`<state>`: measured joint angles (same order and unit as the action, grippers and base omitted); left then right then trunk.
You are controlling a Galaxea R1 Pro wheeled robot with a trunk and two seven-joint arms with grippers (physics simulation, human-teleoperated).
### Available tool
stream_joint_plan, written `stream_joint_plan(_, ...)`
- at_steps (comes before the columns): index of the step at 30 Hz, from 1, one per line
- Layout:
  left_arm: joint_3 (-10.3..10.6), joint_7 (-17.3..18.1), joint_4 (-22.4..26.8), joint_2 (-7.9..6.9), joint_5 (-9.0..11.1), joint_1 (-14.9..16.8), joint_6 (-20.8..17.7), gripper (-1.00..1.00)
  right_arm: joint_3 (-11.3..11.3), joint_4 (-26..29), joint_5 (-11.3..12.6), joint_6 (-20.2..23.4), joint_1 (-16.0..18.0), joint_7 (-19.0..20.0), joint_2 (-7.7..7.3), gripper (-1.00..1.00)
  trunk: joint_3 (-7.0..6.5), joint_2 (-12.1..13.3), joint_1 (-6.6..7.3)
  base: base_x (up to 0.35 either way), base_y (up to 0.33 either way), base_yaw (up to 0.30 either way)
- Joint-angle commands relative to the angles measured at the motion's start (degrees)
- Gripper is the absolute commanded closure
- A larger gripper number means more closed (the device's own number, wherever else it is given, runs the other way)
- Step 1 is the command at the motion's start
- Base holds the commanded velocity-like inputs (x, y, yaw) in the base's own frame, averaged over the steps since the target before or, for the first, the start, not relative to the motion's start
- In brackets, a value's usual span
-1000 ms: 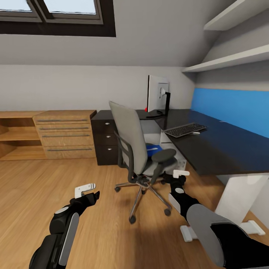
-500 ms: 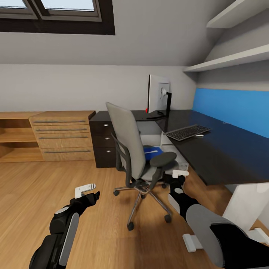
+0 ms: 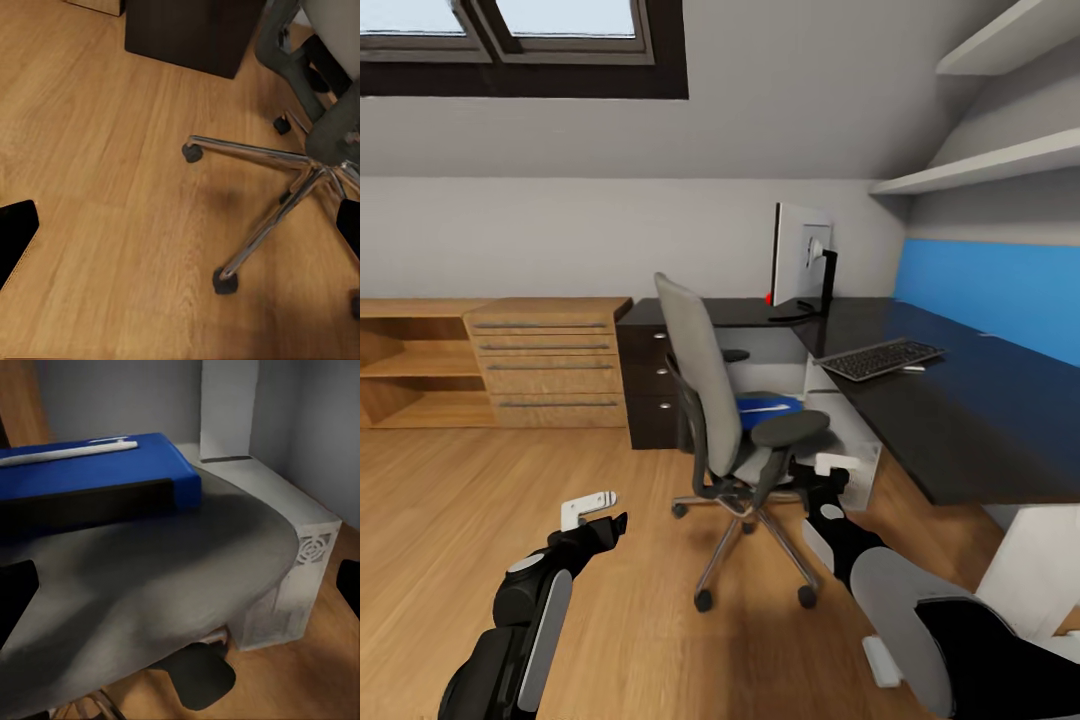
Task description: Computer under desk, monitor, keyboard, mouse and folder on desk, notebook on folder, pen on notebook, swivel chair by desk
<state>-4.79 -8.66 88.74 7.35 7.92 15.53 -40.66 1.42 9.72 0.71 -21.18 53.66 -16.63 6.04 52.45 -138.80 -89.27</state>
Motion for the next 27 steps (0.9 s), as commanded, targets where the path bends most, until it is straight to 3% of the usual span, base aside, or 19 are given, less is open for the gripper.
stream_joint_plan(1,-0.05,-0.4,0.05,0.04,0.6,0.04,-0.24,-1.0,0.17,-0.05,0.08,-0.16,0.04,-0.24,0.03,-1.0,0.0,-0.02,0.01,0.0,0.0,0.217)
stream_joint_plan(15,0.02,-0.4,0.03,-0.05,0.6,0.03,-0.3,-1.0,0.22,-0.14,-0.09,-0.06,0.04,-0.33,1.31,-1.0,-0.05,-0.02,0.01,0.0,0.0,0.261)
stream_joint_plan(27,0.0,-0.4,0.03,-0.05,0.6,0.04,-0.3,-1.0,0.17,-0.14,-0.1,0.0,0.04,-0.33,1.45,-1.0,0.5,-0.02,0.01,0.0,0.0,0.245)
